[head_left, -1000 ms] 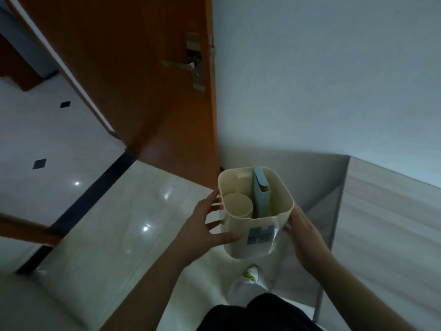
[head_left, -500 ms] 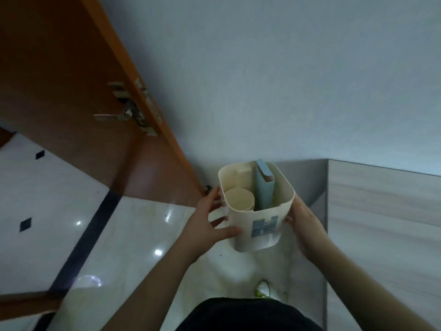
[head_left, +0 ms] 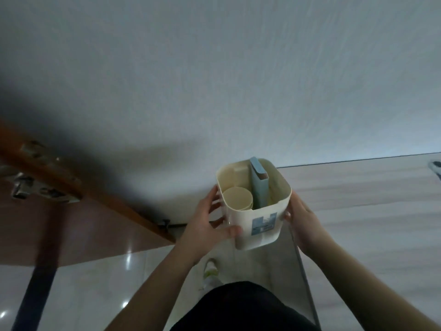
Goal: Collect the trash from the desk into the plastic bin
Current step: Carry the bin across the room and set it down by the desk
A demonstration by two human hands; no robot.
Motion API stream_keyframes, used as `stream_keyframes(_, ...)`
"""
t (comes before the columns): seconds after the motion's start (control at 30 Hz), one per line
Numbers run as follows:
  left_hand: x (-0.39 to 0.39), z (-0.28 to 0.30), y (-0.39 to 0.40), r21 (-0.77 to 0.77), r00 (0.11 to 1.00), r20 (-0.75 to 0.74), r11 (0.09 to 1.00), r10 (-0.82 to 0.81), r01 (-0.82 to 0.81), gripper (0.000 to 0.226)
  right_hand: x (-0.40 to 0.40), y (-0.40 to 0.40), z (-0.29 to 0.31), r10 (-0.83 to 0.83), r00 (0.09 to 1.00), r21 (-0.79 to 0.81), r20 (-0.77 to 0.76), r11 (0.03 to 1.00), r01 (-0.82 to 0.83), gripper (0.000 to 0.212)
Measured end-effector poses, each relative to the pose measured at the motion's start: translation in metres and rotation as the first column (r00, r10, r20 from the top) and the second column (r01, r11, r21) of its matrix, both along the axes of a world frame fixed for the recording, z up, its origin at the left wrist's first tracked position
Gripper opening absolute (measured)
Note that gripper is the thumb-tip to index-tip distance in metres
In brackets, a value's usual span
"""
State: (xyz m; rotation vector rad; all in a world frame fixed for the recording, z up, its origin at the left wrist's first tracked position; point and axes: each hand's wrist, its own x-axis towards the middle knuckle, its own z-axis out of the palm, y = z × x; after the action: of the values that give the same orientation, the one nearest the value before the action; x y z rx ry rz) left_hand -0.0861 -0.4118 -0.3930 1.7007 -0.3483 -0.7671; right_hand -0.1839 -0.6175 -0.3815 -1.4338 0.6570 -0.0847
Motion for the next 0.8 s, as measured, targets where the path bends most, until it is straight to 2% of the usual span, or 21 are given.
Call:
stream_keyframes(0.1,0.024,0.001,-0.018,-0.011,0.994,0.033,0.994,-0.106,0.107,0.115,0.015,-0.004,0.005,-0.12,0.993,-0.035,0.016,0.992,0.121,0.034)
stream_keyframes(0.2,0.047,0.0,-0.033,-0.017,0.981,0.051,0.982,-0.188,0.189,0.114,0.028,-0.007,-0.001,-0.31,0.951,0.005,0.012,0.951,0.31,0.034)
stream_keyframes(0.4,0.087,-0.007,-0.058,-0.031,0.927,0.001,0.926,-0.375,0.375,0.101,0.035,-0.02,-0.006,-0.497,0.868,0.071,-0.023,0.865,0.497,0.043)
stream_keyframes(0.5,0.096,-0.01,-0.08,0.004,0.883,0.027,0.883,-0.468,0.468,0.082,0.021,-0.029,-0.017,-0.592,0.805,0.084,-0.029,0.801,0.592,0.045)
stream_keyframes(0.57,0.094,-0.01,-0.098,-0.032,0.866,-0.032,0.866,-0.5,0.499,0.069,0.011,-0.035,-0.025,-0.655,0.754,0.064,-0.056,0.751,0.657,0.04)
stream_keyframes(0.67,0.086,-0.022,-0.136,-0.121,0.884,-0.23,0.913,-0.407,0.389,0.055,-0.001,-0.052,-0.035,-0.665,0.74,0.012,-0.101,0.743,0.669,0.037)
stream_keyframes(0.73,0.078,-0.033,-0.161,-0.097,0.889,-0.334,0.95,-0.313,0.298,0.054,-0.004,-0.067,-0.037,-0.651,0.75,0.002,-0.116,0.755,0.656,0.031)
stream_keyframes(0.8,0.07,-0.04,-0.183,-0.053,0.889,-0.377,0.964,-0.26,0.26,0.051,-0.005,-0.084,-0.038,-0.63,0.768,-0.013,-0.116,0.774,0.633,0.028)
